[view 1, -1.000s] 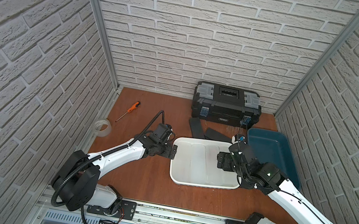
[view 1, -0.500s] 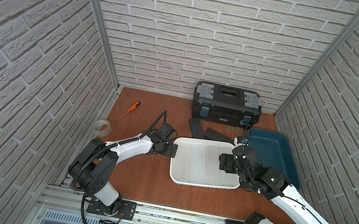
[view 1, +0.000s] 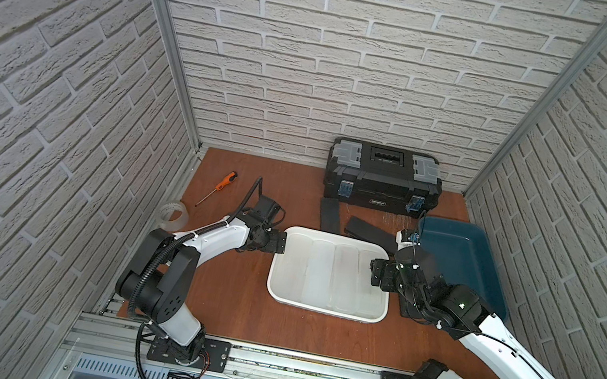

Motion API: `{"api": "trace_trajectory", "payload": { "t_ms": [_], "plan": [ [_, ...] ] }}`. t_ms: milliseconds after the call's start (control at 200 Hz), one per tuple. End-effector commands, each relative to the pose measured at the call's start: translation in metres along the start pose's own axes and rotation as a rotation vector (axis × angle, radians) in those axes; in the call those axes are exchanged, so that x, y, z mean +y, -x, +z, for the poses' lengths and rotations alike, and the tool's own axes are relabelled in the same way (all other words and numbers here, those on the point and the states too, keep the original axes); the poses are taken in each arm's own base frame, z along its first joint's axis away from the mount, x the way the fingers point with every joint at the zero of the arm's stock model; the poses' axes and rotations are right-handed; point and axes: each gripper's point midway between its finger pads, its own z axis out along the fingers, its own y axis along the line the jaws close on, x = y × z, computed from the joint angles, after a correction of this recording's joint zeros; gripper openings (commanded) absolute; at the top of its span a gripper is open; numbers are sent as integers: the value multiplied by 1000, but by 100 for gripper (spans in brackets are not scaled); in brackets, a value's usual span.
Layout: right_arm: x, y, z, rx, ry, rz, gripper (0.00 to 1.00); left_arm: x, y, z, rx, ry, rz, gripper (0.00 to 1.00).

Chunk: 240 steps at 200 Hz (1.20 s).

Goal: Place the pencil cases by color into the storage box
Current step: Move the storage box to the center of the board.

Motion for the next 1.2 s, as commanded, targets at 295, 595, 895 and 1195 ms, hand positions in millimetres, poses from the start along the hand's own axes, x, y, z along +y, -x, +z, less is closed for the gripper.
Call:
{"api": "trace_trajectory", "payload": {
  "t_ms": [295,595,895,1195],
  "plan": [
    [-1,3,2,-35,8,-21,89,94,25,-36,-118,112,-292,98],
    [6,0,14,5,35,-47,89,102,40,-67,-208,68,-344,98],
    [22,-24,57,173,158,52,89,39,49,-107,-268,-26,-153,98],
    [43,-45,87,262,237,201,88,1,50,-132,-338,-116,-72,98]
  ]
}}
